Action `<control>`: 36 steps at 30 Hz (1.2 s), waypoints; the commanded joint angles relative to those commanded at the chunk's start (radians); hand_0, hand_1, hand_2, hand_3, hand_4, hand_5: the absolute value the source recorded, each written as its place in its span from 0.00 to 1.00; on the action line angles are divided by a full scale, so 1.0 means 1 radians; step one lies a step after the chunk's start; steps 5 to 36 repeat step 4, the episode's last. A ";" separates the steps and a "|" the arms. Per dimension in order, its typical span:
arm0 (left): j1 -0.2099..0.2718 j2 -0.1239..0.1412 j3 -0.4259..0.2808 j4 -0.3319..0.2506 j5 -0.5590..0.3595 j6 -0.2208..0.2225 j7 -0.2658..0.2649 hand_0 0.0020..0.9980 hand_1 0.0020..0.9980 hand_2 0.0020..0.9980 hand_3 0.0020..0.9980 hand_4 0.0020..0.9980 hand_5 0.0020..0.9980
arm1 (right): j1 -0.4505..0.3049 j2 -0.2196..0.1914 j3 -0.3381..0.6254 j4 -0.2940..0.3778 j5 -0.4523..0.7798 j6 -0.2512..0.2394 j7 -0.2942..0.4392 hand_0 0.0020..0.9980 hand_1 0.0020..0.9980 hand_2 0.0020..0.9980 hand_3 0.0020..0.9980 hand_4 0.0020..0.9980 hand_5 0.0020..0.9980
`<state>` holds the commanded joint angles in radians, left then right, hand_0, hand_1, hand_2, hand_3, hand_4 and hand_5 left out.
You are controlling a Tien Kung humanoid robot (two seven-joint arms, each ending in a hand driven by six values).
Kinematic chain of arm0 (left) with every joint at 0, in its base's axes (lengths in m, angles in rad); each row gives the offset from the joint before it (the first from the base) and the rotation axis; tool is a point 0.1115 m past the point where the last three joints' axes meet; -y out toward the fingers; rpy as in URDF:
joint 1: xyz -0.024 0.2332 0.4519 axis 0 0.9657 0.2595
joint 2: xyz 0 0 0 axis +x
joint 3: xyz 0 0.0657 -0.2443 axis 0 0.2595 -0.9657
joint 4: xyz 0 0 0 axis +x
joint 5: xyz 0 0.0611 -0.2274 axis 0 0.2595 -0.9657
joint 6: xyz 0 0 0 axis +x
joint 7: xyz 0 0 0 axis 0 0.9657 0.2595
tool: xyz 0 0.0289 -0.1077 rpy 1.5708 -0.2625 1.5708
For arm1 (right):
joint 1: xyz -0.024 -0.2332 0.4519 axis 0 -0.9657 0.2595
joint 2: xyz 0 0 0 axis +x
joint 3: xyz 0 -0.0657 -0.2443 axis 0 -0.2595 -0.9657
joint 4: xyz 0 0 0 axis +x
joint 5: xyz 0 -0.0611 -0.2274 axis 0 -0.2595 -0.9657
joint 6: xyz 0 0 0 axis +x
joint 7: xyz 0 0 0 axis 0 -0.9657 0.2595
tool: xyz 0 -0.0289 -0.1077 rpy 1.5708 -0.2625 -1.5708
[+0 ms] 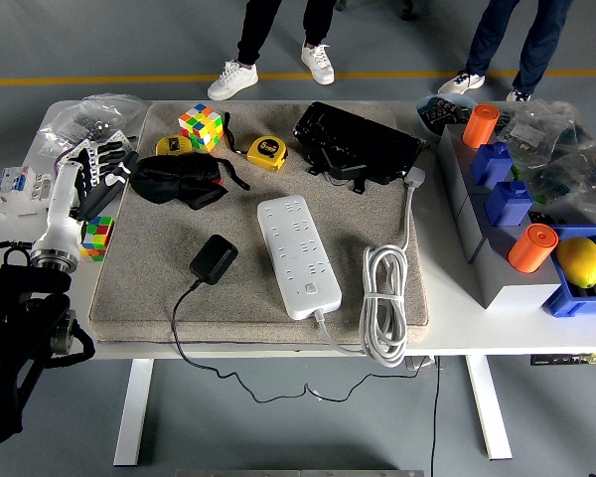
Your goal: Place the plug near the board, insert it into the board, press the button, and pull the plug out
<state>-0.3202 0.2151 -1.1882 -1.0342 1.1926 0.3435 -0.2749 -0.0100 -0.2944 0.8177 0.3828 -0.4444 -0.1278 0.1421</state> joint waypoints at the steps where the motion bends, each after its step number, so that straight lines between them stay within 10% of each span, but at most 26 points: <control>1: 0.000 0.000 -0.001 0.000 0.000 0.000 0.000 0.71 0.72 0.74 0.73 0.92 0.66 | 0.000 0.000 0.000 0.000 0.000 0.000 0.000 0.60 0.60 0.55 0.55 0.79 0.30; 36: 0.001 0.000 -0.003 -0.001 -0.001 0.000 0.000 0.71 0.72 0.74 0.73 0.92 0.66 | 0.000 0.000 -0.001 0.000 -0.001 0.000 0.000 0.60 0.60 0.55 0.55 0.79 0.30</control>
